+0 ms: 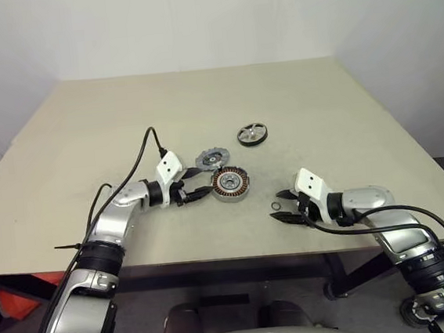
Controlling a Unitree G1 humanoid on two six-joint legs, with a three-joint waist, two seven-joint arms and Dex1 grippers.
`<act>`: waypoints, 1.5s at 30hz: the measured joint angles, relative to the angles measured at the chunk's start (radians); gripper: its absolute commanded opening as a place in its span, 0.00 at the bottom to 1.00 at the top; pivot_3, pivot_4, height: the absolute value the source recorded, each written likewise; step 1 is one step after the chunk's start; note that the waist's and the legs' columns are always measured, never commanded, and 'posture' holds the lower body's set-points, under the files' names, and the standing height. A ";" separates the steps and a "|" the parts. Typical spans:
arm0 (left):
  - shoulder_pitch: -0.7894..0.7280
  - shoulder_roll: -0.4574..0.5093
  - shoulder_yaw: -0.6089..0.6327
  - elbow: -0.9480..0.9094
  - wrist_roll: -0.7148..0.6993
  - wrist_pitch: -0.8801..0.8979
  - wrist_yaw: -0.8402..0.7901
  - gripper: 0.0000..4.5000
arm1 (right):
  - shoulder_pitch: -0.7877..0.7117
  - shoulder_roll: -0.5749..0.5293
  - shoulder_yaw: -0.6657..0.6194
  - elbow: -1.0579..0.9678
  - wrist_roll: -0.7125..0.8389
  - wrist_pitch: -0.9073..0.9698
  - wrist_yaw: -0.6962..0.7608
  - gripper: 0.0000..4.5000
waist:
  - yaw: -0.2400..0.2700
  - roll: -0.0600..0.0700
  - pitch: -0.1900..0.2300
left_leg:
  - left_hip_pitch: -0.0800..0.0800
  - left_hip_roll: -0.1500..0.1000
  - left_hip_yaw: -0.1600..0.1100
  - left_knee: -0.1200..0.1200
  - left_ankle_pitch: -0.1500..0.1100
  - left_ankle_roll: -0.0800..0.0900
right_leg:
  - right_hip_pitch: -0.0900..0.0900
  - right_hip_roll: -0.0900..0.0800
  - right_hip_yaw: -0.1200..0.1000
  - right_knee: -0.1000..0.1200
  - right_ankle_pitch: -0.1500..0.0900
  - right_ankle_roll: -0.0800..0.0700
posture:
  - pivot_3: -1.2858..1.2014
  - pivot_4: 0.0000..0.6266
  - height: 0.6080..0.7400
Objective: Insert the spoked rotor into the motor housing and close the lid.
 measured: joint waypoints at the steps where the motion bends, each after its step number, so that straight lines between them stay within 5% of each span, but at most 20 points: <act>1: 0.000 0.001 0.000 0.000 0.000 0.000 0.000 0.72 | 0.000 0.000 0.001 0.000 0.002 0.002 0.002 0.32 | 0.000 0.000 0.000 | 0.000 0.000 0.000 0.000 0.000 0.000 | 0.000 0.000 0.000 0.000 -0.001 0.001 | 0.52 0.00 1.00; 9: 0.001 0.003 -0.001 -0.013 0.003 0.000 0.010 0.72 | -0.004 -0.002 0.001 0.003 0.002 0.003 -0.002 0.12 | 0.001 0.000 0.000 | 0.000 0.000 0.000 0.000 0.000 0.000 | 0.001 0.000 0.000 0.000 -0.001 0.002 | 0.52 0.00 1.00; 21: 0.011 -0.002 -0.005 -0.042 0.014 0.002 0.012 0.72 | -0.145 0.001 0.000 0.007 -0.006 0.014 -0.037 0.12 | -0.001 0.000 0.000 | 0.000 0.000 0.000 -0.001 0.000 0.000 | -0.001 0.000 0.000 0.000 0.000 0.000 | 0.52 0.00 1.00; 31: 0.017 0.004 -0.003 -0.044 0.016 0.003 0.019 0.72 | -0.396 0.184 0.113 0.176 -0.051 -0.019 -0.061 0.12 | 0.000 0.000 0.000 | -0.003 -0.001 0.000 -0.002 0.002 -0.003 | -0.003 0.000 0.000 0.000 0.000 -0.001 | 0.52 0.00 1.00; 45: 0.042 0.036 0.015 -0.070 0.014 0.013 0.048 0.72 | -0.376 0.254 0.158 0.297 -0.085 -0.076 -0.064 0.12 | -0.001 0.000 0.000 | -0.004 0.000 0.000 -0.003 0.002 -0.004 | -0.005 0.000 0.000 0.000 0.000 -0.001 | 0.52 0.00 1.00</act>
